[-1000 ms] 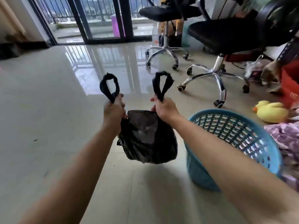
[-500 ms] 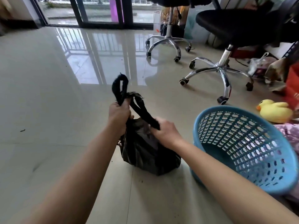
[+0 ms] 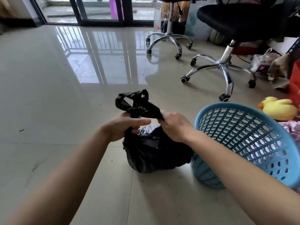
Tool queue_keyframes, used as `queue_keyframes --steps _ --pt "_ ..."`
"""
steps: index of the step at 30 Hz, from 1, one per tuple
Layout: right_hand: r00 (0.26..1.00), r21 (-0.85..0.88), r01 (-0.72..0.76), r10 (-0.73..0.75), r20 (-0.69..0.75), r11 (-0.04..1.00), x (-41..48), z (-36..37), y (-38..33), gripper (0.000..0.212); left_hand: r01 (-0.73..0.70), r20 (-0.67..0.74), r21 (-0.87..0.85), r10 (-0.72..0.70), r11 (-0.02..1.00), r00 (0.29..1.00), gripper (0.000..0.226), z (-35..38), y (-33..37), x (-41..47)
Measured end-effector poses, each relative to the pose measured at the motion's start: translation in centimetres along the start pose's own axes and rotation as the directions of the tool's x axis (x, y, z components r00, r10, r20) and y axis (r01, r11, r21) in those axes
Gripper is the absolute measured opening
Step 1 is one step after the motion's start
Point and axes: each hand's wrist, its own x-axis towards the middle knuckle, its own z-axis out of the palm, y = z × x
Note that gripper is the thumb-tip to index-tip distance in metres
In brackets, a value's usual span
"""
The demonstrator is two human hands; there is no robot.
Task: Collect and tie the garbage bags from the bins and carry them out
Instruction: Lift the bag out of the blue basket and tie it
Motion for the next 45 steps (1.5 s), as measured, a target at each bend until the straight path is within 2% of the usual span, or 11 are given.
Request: queue_keyframes --steps 5,9,13,15,17,19,24,28,32,38,45 --pt "0.965 -0.305 0.216 -0.25 -0.077 0.928 -0.2 0.8 -0.3 0.017 0.055 -0.108 -0.055 -0.061 0.997 0.992 0.048 1.8 0.8 0.4" --pt "0.981 -0.279 0.187 -0.194 0.001 0.942 -0.6 0.6 0.9 0.024 0.095 -0.075 -0.216 -0.114 0.972 0.991 0.036 1.8 1.0 0.5" --pt "0.964 0.164 -0.125 0.081 0.254 0.979 -0.1 -0.8 2.2 0.059 0.115 -0.05 -0.21 -0.128 0.971 0.99 0.041 2.0 1.0 0.7" --pt "0.919 0.527 -0.316 0.117 0.376 0.789 0.1 -1.6 2.7 0.079 0.114 -0.052 -0.168 -0.124 0.979 0.991 0.044 2.2 1.2 0.7" --pt "0.94 0.753 -0.329 0.125 0.316 0.569 0.6 -2.8 2.5 0.08 0.11 -0.058 -0.126 -0.118 0.986 0.991 0.044 2.3 1.2 0.8" --pt "0.962 0.846 -0.271 0.168 0.217 0.459 1.4 -3.9 1.8 0.08 0.106 -0.081 -0.069 -0.111 0.992 0.991 0.04 2.4 1.3 0.9" --pt "0.997 0.777 -0.071 0.049 0.051 0.625 3.0 -5.4 -0.6 0.02 0.072 -0.119 0.013 -0.07 0.997 0.99 0.032 2.4 1.2 1.2" --pt "0.984 0.758 -0.033 0.153 -0.089 0.652 3.3 -5.1 0.9 0.012 0.077 -0.056 -0.163 -0.088 0.984 0.995 0.031 1.1 0.5 0.7" --pt "0.982 0.84 -0.079 0.185 -0.026 0.536 2.0 -5.3 2.6 0.016 0.025 -0.028 -0.32 -0.036 0.947 0.999 0.035 0.2 -0.2 0.3" --pt "0.977 0.909 -0.212 0.085 0.194 0.358 0.0 -5.6 2.4 0.013 -0.047 -0.173 -0.448 -0.034 0.893 0.984 0.023 0.3 0.1 1.0" --pt "0.902 0.673 -0.275 -0.059 0.429 0.686 -1.2 -4.3 2.3 0.016 -0.181 -0.336 -0.31 0.071 0.933 0.939 0.016 0.4 1.2 1.4"
